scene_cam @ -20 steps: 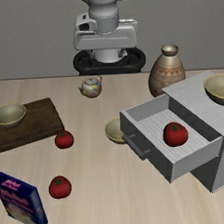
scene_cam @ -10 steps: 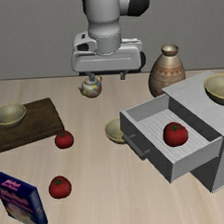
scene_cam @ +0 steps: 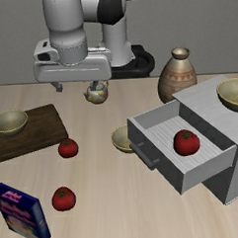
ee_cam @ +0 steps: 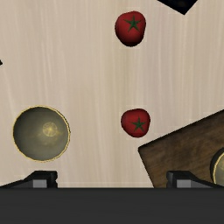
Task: Pick the tomato next to the cutting board and place it on the porcelain bowl on the cutting board
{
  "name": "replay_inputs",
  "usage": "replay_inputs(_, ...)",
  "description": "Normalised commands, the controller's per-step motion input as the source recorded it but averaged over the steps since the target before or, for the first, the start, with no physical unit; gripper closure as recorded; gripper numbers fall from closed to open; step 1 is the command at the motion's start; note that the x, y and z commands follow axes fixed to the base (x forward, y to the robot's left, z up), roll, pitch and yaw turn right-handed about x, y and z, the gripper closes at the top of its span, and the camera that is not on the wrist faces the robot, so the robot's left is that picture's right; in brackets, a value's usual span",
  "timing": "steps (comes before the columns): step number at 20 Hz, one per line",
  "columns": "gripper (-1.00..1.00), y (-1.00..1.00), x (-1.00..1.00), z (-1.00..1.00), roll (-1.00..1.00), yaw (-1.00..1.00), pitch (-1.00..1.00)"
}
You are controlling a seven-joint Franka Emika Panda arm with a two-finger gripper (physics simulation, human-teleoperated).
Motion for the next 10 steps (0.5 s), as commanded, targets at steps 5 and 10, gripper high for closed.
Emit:
replay_inputs(5,-1.0,-0.6,0.4,0.0,0.0,0.0,0.0)
replay_inputs(10,-1.0,0.0,0.0,-0.6,0.0,0.0,0.0)
